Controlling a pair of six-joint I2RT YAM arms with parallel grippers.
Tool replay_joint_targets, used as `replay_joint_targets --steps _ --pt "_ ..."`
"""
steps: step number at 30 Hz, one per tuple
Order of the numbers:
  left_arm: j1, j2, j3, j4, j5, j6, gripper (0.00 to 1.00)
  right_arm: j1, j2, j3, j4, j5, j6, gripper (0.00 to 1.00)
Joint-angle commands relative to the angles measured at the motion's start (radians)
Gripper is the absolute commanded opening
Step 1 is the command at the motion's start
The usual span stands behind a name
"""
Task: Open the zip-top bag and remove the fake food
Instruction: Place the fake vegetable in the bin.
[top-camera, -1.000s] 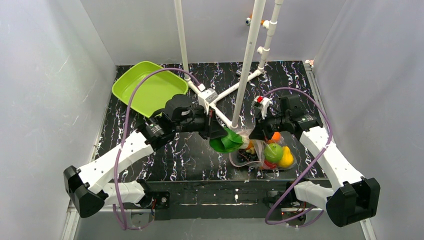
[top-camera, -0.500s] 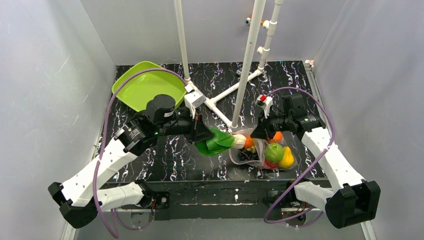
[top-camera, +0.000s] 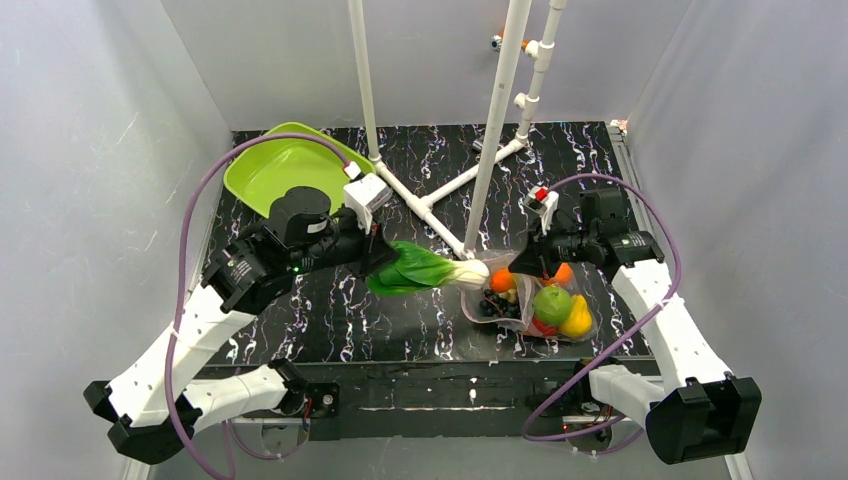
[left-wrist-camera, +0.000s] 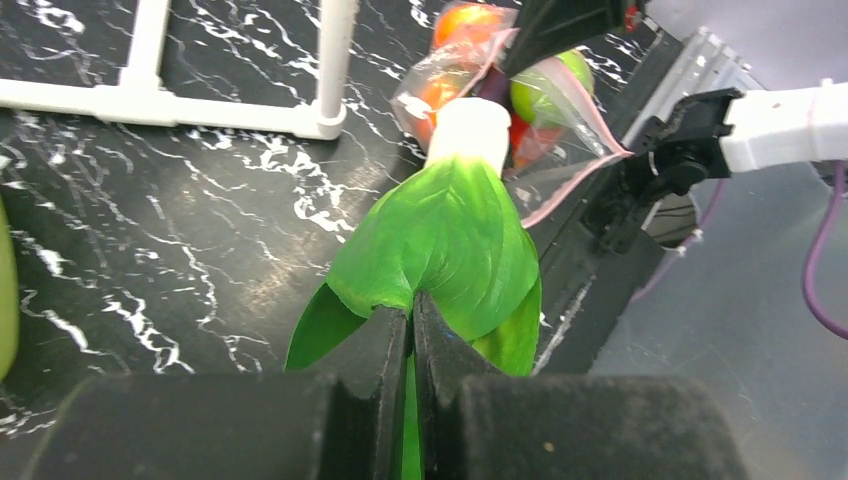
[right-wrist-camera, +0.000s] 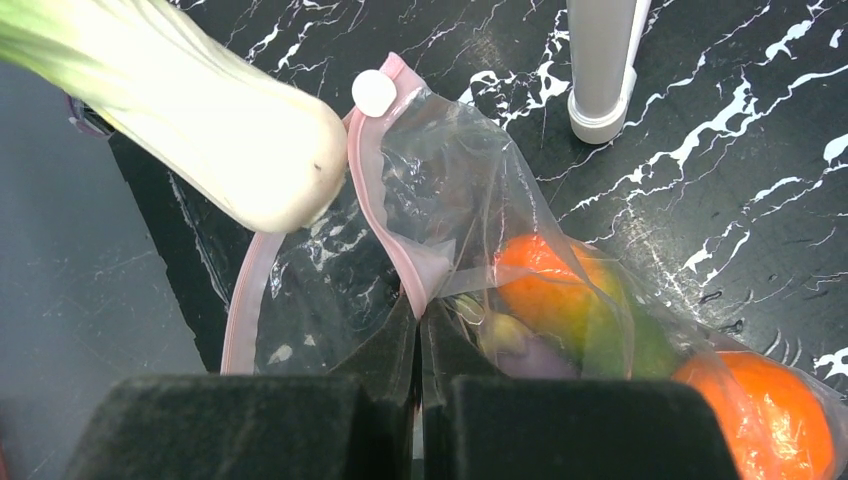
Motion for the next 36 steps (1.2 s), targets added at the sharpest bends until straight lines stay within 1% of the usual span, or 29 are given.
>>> replay_joint_targets --steps 1,7,11,13,19,24,30,36 --pt "0.013 -0.023 0.056 -0.025 -0.102 0.06 0.0 -0.015 -0.033 0.029 -0.008 -0.049 -0.015 0.01" --pt "0.019 -0.004 0.098 -0.072 -0.198 0.11 0.0 -0.032 -0.055 0.01 0.007 -0.061 -0.01 0.01" --pt "0.022 0.008 0.107 -0.086 -0.289 0.139 0.0 -0.042 -0.062 0.003 0.014 -0.065 -0.006 0.01" --pt "0.026 0.015 0.105 -0.086 -0.324 0.173 0.0 -0.045 -0.064 0.002 0.014 -0.068 -0.005 0.01" --pt "0.05 0.038 0.072 -0.043 -0.41 0.189 0.0 -0.049 -0.069 -0.001 0.017 -0.073 -0.003 0.01" --pt "0.118 0.077 0.032 0.034 -0.475 0.226 0.0 -0.055 -0.078 -0.013 0.025 -0.074 0.0 0.01" --pt "0.242 0.111 0.004 0.144 -0.457 0.215 0.0 -0.063 -0.093 -0.021 0.031 -0.078 0.005 0.01" --pt "0.314 0.145 0.0 0.263 -0.483 0.223 0.0 -0.068 -0.091 -0.024 0.034 -0.082 0.008 0.01"
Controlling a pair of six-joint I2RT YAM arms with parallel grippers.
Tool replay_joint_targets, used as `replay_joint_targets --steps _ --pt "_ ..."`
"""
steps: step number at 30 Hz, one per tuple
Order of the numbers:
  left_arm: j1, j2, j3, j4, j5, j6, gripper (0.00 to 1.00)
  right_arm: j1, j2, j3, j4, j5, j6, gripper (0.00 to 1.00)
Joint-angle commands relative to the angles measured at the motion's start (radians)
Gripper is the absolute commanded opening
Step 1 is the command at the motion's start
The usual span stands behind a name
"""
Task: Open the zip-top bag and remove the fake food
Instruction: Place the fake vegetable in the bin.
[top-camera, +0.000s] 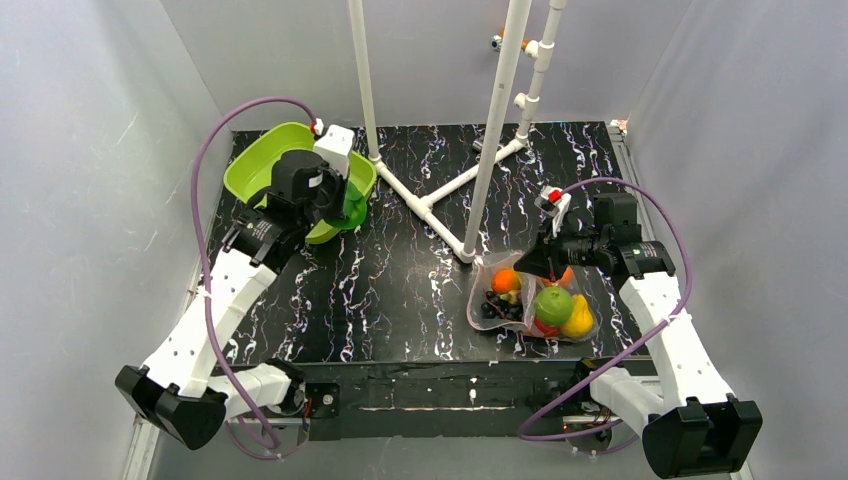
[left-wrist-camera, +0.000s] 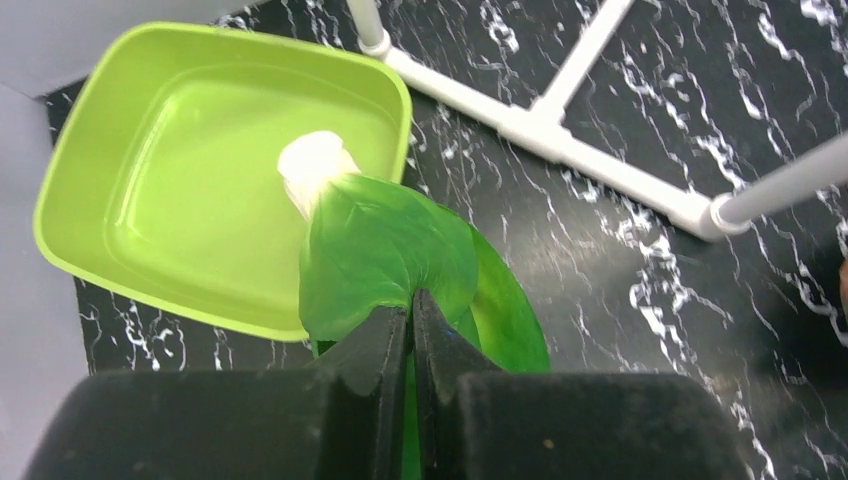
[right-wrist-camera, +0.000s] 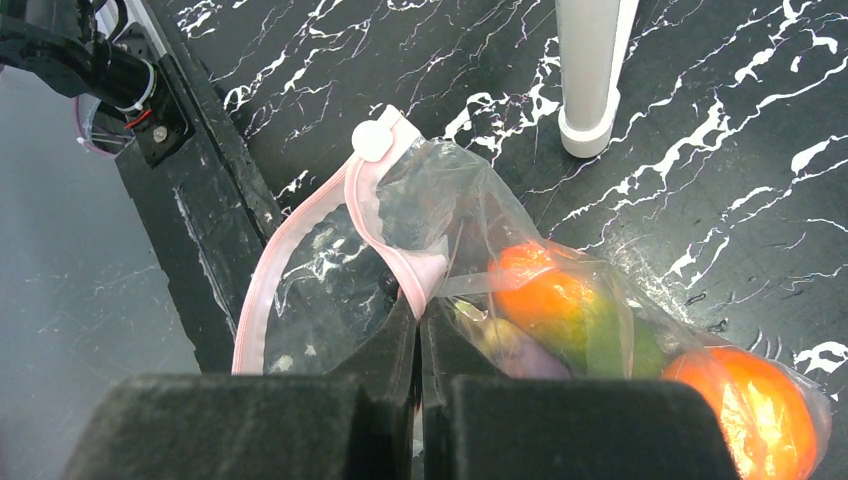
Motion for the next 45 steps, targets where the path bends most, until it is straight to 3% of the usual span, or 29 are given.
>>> replay_joint_targets --steps 1,18,34,36,38,40,42,43,45 --pt "0.049 0.013 0.009 0.149 -0.046 0.02 0.0 -0.009 -0.013 -0.002 0.028 -0.032 0.006 0.01" --pt "0.252 0.163 -0.033 0.408 -0.086 -0.003 0.0 -0.016 -0.008 0.0 0.026 -0.039 0.006 0.01" --pt "0.373 0.349 0.005 0.468 -0.031 -0.048 0.01 -0.026 -0.011 -0.003 0.029 -0.053 0.009 0.01" --pt "0.388 0.374 0.007 0.468 -0.016 -0.053 0.1 -0.025 -0.012 -0.004 0.031 -0.055 0.011 0.01" --pt "0.402 0.403 0.012 0.465 -0.021 -0.084 0.28 -0.026 -0.011 -0.004 0.031 -0.057 0.011 0.01" --pt "0.419 0.433 0.017 0.454 -0.026 -0.123 0.55 -0.027 -0.013 -0.004 0.029 -0.058 0.012 0.01" --pt "0.433 0.455 0.028 0.415 -0.025 -0.183 0.91 -0.027 -0.016 -0.006 0.029 -0.058 0.012 0.01" --pt "0.438 0.458 0.03 0.396 -0.012 -0.21 0.98 -0.029 -0.017 -0.005 0.029 -0.058 0.012 0.01" --pt "0.445 0.44 0.026 0.367 0.023 -0.257 0.98 -0.03 -0.022 -0.009 0.031 -0.059 0.012 0.01"
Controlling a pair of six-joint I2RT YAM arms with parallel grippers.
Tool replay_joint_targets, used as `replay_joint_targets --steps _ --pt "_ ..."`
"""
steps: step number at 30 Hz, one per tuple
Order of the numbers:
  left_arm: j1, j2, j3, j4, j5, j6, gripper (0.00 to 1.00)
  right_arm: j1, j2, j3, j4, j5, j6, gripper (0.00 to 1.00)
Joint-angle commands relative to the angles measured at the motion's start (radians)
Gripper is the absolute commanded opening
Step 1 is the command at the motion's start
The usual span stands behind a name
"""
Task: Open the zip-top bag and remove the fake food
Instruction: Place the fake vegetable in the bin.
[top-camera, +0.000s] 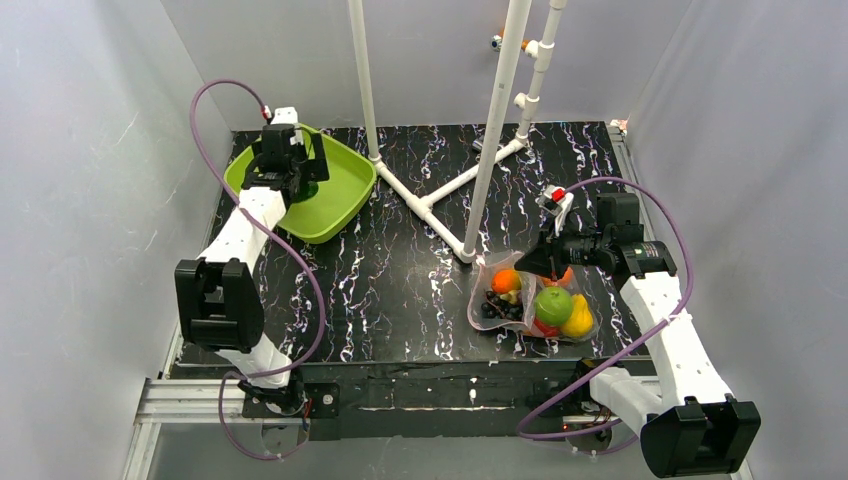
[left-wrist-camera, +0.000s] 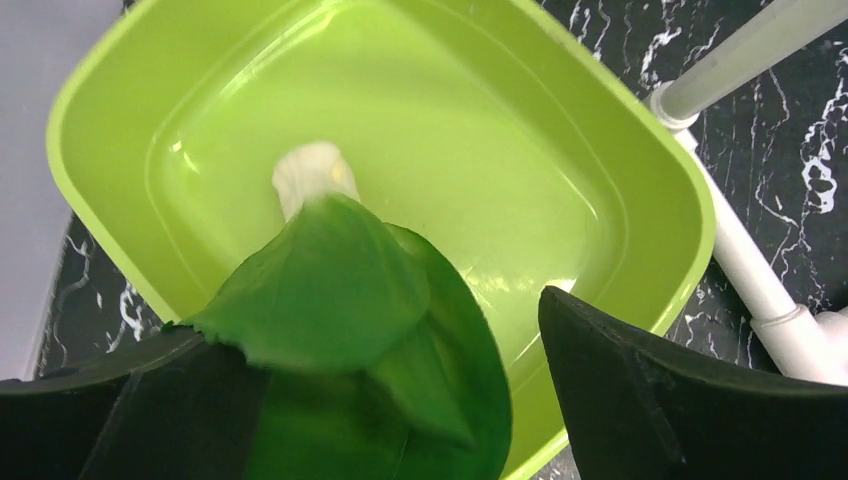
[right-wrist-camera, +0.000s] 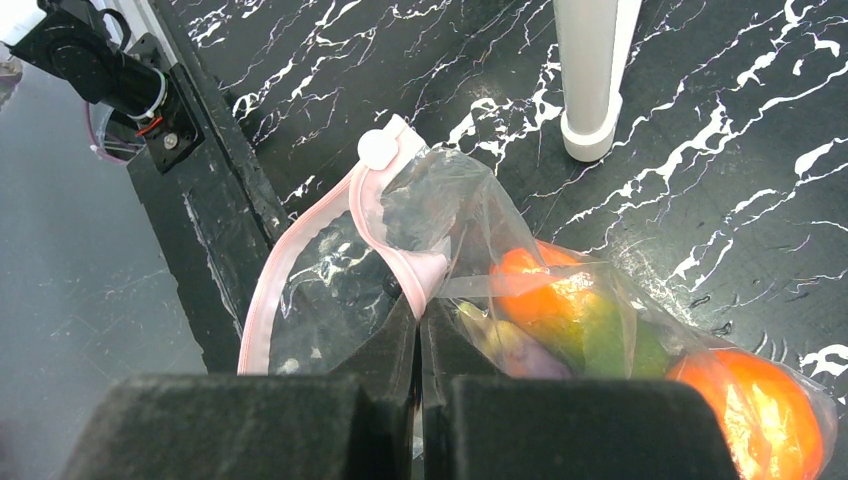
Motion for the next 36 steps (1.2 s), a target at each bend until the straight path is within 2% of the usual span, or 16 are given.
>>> replay_joint_targets --steps 1,5,10,16,25,36 --pt "0.022 -0.044 0.032 -0.071 0.064 -0.13 0.98 -0.011 -0.022 -0.012 0.032 -0.033 0.009 0.01" --pt "0.021 -0.133 0.02 -0.098 0.181 -0.177 0.98 -0.013 -0.021 -0.013 0.032 -0.035 0.009 0.01" --pt "0.022 -0.241 -0.051 -0.077 0.211 -0.205 0.98 -0.016 -0.021 -0.014 0.033 -0.035 0.009 0.01" --pt "0.022 -0.263 -0.076 -0.098 0.218 -0.207 0.98 -0.02 -0.029 -0.016 0.032 -0.04 0.009 0.01" --pt "0.022 -0.308 -0.088 -0.112 0.322 -0.216 0.98 -0.024 -0.04 -0.024 0.037 -0.044 0.009 0.01" --pt "0.022 -0.388 -0.147 -0.181 0.607 -0.354 0.98 -0.034 -0.048 -0.029 0.03 -0.06 -0.003 0.01"
